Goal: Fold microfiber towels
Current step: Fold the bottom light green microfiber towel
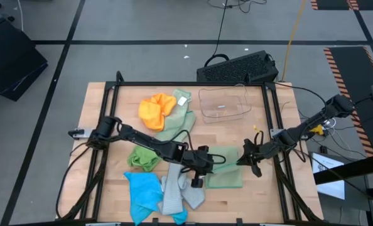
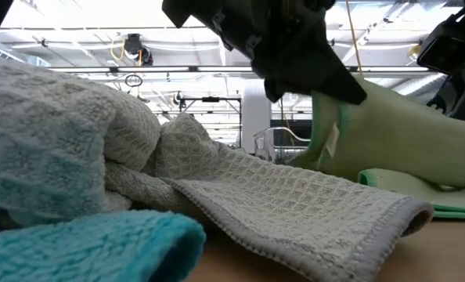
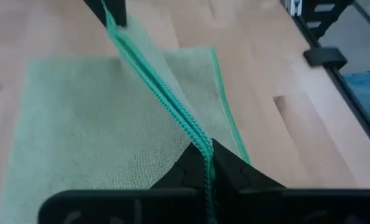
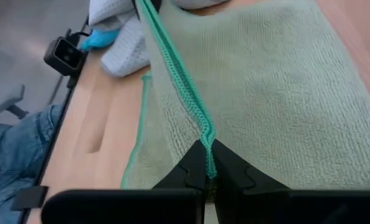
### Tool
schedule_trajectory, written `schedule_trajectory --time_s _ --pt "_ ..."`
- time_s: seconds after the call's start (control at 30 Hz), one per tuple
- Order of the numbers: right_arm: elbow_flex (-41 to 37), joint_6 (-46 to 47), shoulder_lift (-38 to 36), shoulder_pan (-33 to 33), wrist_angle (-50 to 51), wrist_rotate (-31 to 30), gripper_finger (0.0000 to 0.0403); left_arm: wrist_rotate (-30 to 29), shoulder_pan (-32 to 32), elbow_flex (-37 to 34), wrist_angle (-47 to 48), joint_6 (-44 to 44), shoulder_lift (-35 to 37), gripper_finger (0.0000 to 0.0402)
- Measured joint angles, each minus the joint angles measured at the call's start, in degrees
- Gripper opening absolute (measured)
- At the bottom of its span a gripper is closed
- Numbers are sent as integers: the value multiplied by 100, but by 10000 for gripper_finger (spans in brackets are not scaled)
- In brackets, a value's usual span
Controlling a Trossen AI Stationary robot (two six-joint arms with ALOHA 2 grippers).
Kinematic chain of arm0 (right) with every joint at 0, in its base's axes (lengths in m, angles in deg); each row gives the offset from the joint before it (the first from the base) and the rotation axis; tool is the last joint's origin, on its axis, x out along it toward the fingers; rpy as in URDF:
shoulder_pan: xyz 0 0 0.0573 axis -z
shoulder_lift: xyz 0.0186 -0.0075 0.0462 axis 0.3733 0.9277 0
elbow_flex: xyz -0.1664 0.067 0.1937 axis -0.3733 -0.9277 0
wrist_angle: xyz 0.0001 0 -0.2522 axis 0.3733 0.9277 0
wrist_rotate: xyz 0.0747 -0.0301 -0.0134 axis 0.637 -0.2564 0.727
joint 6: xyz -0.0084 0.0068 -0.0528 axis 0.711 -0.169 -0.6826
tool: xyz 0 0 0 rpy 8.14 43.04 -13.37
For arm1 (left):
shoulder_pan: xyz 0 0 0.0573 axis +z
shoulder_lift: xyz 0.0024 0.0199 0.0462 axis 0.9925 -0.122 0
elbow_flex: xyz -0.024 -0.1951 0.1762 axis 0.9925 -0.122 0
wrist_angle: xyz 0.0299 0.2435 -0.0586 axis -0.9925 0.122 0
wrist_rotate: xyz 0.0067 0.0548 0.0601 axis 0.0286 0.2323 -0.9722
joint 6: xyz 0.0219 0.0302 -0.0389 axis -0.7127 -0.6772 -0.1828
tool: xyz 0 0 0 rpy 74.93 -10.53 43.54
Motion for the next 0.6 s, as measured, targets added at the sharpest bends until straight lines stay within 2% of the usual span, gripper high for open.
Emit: schedule_trajectory --time_s 0.2,0.4,0.6 --pt "-4 190 109 -14 3 386 4 -54 -14 -4 -100 63 -211 13" --pt "-6 310 553 -205 -411 412 15 2 -16 -4 -123 126 -230 6" --pt "-9 465 1021 -374 -648 430 49 261 -69 -4 -124 466 -230 40"
